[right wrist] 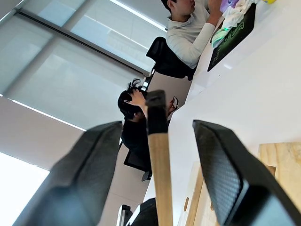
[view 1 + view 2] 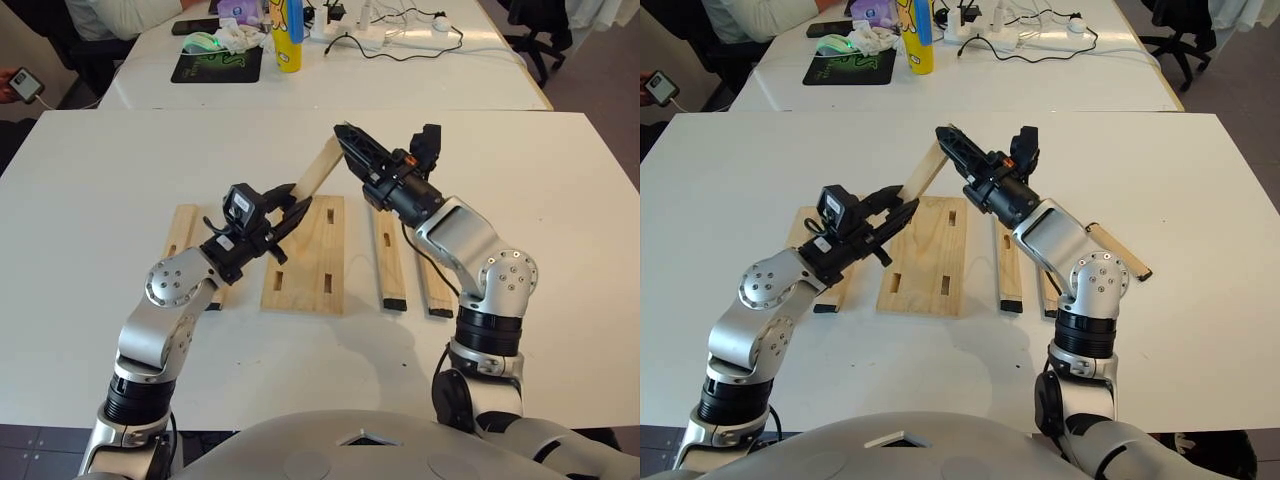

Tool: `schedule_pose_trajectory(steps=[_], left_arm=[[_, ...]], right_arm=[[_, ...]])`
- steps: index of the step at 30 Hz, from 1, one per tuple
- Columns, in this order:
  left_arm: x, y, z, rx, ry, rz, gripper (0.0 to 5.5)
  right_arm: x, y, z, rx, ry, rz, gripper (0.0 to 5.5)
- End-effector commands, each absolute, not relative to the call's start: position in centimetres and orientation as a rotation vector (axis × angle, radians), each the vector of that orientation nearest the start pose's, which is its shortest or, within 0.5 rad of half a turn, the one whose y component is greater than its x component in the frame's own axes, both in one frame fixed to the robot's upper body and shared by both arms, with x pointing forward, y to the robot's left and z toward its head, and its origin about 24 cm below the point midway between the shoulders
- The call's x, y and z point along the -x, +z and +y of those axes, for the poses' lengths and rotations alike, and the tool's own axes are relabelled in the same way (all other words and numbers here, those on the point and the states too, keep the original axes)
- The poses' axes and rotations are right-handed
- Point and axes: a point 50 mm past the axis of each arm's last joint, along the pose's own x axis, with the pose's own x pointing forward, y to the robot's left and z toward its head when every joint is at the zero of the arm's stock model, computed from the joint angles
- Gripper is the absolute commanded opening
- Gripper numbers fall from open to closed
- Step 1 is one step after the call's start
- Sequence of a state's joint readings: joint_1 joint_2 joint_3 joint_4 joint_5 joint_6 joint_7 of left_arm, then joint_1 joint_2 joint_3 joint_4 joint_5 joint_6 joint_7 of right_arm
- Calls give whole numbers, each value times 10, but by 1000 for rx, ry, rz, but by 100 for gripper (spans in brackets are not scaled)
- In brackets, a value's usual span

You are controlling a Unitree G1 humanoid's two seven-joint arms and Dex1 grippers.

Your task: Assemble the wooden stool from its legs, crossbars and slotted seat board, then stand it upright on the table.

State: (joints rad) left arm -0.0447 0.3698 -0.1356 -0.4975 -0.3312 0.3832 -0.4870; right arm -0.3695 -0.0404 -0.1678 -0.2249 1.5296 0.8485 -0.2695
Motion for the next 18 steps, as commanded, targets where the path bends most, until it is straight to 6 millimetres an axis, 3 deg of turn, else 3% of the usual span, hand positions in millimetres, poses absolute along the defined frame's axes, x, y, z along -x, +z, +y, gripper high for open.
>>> schedule_pose_trajectory(steps=[1, 12, 18], left_arm=[[-229, 124, 127, -116, -788, -59, 132], [-231, 126, 132, -130, -767, -64, 132], [-230, 123, 130, -133, -775, -58, 132]], right_arm=[[-278, 159, -93, -1098, 685, 302, 206], [-278, 158, -96, -1109, 673, 295, 44], [-278, 159, -96, -1125, 680, 296, 43]])
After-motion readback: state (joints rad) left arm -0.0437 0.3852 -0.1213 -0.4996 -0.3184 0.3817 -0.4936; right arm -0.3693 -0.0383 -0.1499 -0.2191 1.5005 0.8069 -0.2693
